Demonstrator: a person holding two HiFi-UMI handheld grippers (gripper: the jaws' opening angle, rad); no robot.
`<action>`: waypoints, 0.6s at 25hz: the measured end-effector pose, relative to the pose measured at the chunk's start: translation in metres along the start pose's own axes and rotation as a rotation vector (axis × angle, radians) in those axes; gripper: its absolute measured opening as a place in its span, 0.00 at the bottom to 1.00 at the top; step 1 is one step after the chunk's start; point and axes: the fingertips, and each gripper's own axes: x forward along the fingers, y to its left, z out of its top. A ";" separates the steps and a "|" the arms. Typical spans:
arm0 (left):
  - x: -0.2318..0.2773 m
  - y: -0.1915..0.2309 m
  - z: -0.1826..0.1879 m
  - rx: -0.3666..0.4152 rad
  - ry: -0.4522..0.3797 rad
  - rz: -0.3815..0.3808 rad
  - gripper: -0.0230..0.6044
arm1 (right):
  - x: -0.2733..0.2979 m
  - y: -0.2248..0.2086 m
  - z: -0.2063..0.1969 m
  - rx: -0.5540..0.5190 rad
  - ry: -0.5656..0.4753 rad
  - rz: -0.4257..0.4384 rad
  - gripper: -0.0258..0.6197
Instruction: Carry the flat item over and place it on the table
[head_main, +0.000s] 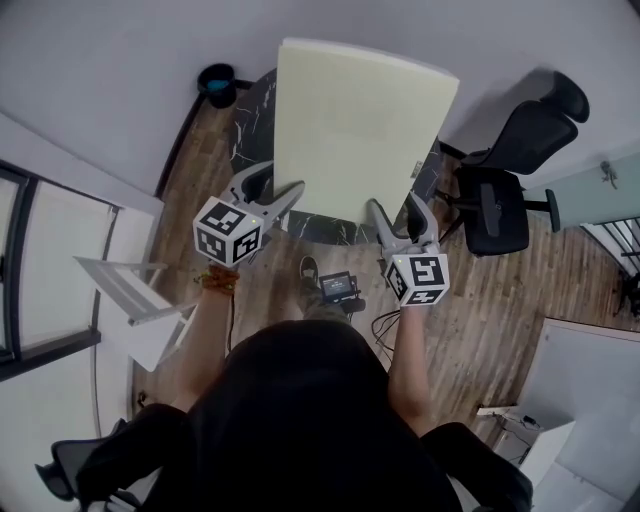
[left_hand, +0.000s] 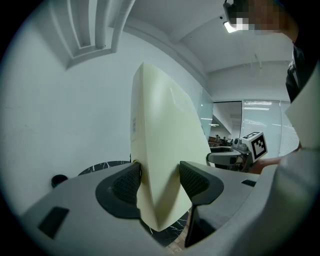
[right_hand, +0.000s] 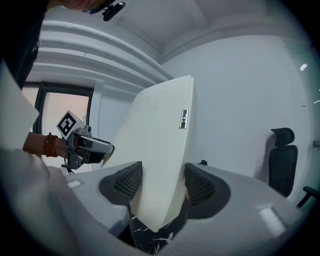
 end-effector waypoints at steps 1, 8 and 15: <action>0.005 0.002 0.000 -0.001 0.007 -0.001 0.43 | 0.003 -0.004 -0.002 0.006 0.004 0.000 0.45; 0.034 0.012 -0.004 -0.034 0.031 -0.006 0.43 | 0.020 -0.029 -0.010 0.019 0.018 0.007 0.45; 0.060 0.030 -0.002 -0.053 0.044 -0.003 0.43 | 0.044 -0.048 -0.013 0.036 0.025 0.010 0.45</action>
